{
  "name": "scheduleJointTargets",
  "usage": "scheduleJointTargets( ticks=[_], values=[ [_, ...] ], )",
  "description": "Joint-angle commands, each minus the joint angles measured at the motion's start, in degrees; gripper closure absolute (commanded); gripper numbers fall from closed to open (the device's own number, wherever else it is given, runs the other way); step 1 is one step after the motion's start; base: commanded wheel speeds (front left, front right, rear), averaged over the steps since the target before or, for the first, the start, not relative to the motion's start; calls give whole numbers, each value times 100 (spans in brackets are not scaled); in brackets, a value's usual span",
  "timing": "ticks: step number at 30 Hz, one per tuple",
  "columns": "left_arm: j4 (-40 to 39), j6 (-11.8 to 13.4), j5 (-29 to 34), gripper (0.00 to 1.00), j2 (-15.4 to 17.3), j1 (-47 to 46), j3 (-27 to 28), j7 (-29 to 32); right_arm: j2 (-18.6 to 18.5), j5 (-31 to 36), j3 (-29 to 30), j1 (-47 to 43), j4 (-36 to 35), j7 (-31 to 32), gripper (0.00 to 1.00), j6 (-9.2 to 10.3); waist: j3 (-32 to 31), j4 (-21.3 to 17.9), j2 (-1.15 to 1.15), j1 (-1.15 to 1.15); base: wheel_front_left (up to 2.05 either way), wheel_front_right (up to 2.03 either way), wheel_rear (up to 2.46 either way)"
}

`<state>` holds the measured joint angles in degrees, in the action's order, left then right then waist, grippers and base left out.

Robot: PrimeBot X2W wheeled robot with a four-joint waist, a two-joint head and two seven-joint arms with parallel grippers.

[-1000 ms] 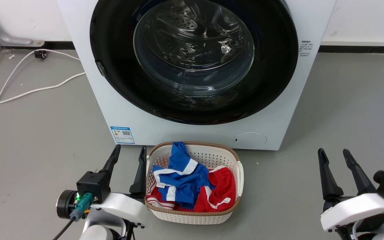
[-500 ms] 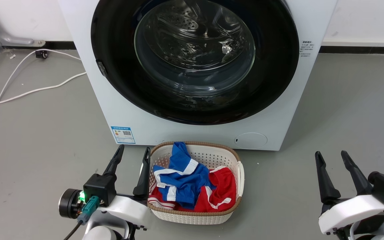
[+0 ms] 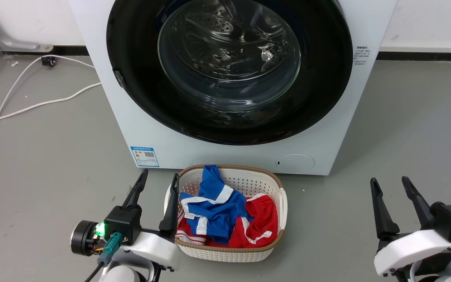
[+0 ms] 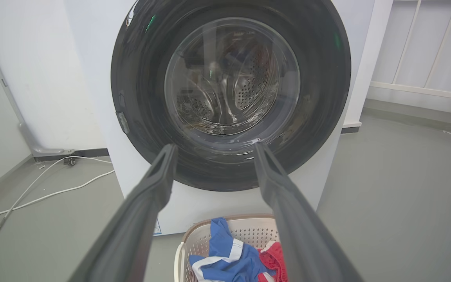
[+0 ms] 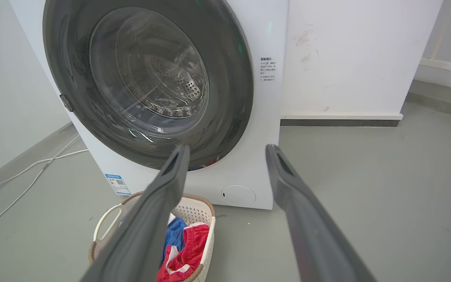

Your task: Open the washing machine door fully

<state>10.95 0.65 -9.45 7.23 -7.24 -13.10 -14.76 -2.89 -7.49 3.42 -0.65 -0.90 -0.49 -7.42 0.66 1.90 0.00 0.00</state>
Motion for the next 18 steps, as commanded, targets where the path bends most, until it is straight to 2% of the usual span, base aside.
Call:
scheduleJointTargets(
  ticks=[1, 9, 10, 11, 12, 13, 18],
  values=[
    [5, -8, 73, 0, 2, -62, -13, -31, 2, 75, 0, -19, 0, -22, 0, -12, 0, 1, 0, 0, 0, 0, 0],
    [64, -54, -45, 0, -67, -13, 45, -46, 2, -111, 15, -36, 70, -61, 0, -12, 2, 6, 0, 0, 0, 0, 0],
    [72, -68, -64, 0, -81, -9, 57, -46, 2, -110, 14, -33, 73, -65, 25, -12, 0, 6, 0, 0, 0, 0, 0],
    [75, -72, -75, 0, -85, -9, 66, -46, 2, -132, 12, -35, 77, -70, 61, -12, -2, 6, 0, 0, 0, 0, 0],
    [79, -74, -77, 0, -87, -8, 70, -46, 2, -176, 10, -39, 88, -71, 73, -12, -4, 6, 0, 0, 0, 0, 0],
    [82, -75, -79, 0, -90, -6, 76, -46, 2, -174, 7, -42, 95, -75, 100, -12, -7, 5, 0, 0, 0, 0, 0],
    [92, -73, -67, 0, -101, 13, 99, -46, 2, -230, -10, -42, 126, -78, 100, -12, -23, 6, 0, 0, 0, 0, 0]
  ],
)
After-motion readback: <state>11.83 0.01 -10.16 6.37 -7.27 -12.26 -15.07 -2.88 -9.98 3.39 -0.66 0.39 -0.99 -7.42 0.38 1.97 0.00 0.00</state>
